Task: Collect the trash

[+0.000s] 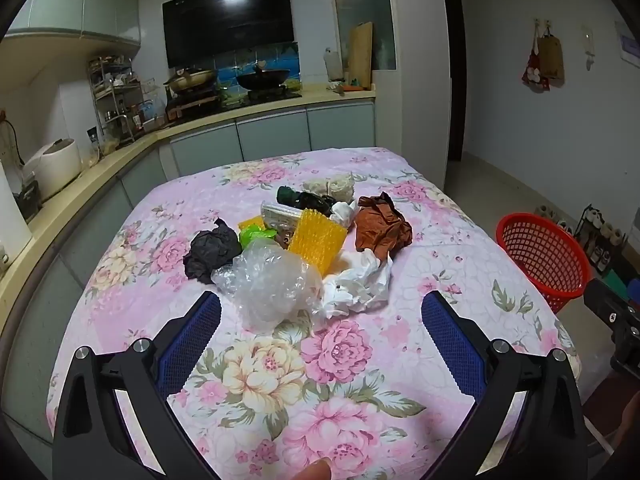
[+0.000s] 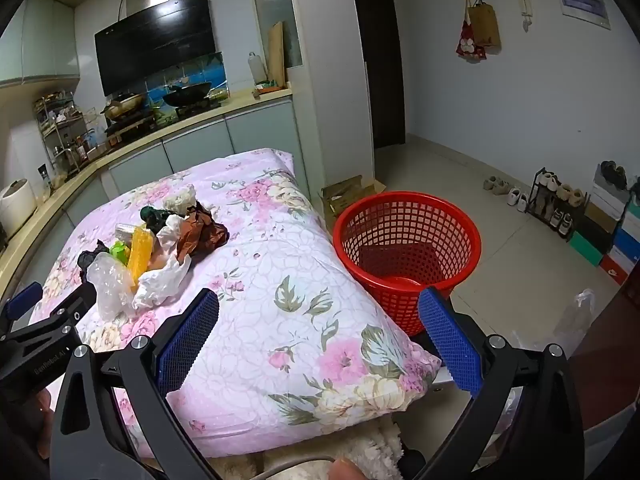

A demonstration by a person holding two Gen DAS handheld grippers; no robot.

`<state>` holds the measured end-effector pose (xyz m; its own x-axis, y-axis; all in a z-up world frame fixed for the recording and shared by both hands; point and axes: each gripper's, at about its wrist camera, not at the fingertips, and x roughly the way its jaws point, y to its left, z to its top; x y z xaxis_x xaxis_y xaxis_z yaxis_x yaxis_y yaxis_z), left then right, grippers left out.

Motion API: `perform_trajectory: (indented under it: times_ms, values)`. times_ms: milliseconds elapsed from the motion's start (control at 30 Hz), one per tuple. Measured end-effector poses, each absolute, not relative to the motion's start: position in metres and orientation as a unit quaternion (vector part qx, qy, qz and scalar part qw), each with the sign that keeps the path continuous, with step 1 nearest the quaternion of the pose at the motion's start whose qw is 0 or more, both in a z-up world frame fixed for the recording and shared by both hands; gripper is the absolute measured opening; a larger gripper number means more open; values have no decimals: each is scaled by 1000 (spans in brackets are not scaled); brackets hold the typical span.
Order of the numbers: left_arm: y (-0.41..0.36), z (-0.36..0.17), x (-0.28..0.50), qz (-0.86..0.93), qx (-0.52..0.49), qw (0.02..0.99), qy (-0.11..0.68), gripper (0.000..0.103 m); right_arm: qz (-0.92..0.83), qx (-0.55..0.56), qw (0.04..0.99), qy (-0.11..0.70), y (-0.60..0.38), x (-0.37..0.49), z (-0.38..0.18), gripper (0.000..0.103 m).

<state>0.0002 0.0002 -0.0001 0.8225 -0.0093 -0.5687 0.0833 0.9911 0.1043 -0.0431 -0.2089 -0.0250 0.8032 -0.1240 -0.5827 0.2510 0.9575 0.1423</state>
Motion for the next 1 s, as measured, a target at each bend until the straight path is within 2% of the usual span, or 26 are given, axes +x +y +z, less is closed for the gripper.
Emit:
perform_trajectory:
  times_ms: [600,1000]
  values:
    - [7,-3,-1,-20,52,947,316,97,-104,106,942,301,-208,-50,-25,98]
    - [11,5,-10,-4,48,956,290,97,-100,88,950,283,-199,-57,-18,98]
